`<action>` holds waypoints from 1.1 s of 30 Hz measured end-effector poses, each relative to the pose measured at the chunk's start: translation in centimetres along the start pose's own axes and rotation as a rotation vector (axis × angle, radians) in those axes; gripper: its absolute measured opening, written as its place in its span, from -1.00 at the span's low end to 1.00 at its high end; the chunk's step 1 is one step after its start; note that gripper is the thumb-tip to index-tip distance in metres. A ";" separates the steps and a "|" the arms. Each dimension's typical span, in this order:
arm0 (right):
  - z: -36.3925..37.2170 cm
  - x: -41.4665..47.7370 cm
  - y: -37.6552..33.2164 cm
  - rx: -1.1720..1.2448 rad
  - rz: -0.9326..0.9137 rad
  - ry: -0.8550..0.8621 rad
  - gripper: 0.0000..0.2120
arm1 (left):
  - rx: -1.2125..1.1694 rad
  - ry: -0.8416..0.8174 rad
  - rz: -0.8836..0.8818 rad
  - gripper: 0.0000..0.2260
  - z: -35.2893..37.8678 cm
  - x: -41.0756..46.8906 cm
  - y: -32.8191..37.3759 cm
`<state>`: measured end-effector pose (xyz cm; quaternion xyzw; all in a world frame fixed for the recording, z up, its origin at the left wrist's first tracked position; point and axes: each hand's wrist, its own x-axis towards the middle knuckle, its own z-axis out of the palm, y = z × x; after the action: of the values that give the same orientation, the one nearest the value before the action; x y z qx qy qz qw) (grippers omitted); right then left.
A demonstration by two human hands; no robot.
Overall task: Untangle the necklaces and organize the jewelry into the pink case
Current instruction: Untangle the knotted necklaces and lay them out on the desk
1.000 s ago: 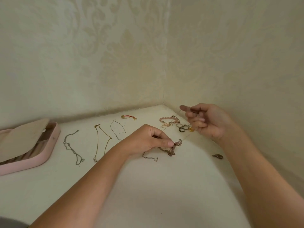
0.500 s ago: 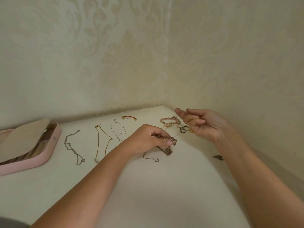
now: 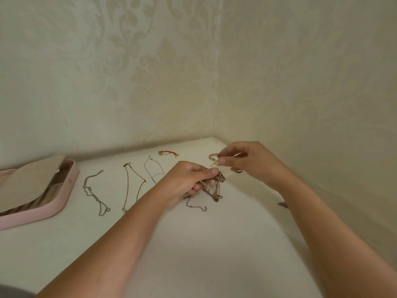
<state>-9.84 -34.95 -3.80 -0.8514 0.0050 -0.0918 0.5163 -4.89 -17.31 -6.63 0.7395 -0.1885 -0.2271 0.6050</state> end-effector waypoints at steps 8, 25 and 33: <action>-0.1 -0.1 0.1 -0.163 -0.040 -0.061 -0.87 | 0.008 0.062 0.054 -0.84 0.1 0.1 -0.2; -1.2 -0.3 -0.1 0.205 0.041 -0.157 -0.93 | 0.109 0.051 0.111 -0.90 -0.5 -0.1 0.7; -0.4 -0.1 -0.1 0.437 -0.002 -0.139 -0.78 | -0.419 -0.002 0.096 -0.70 -0.2 -0.3 1.4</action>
<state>-10.00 -35.21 -3.56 -0.7236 -0.0513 -0.0321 0.6876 -5.02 -17.30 -5.18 0.5874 -0.1730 -0.2329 0.7555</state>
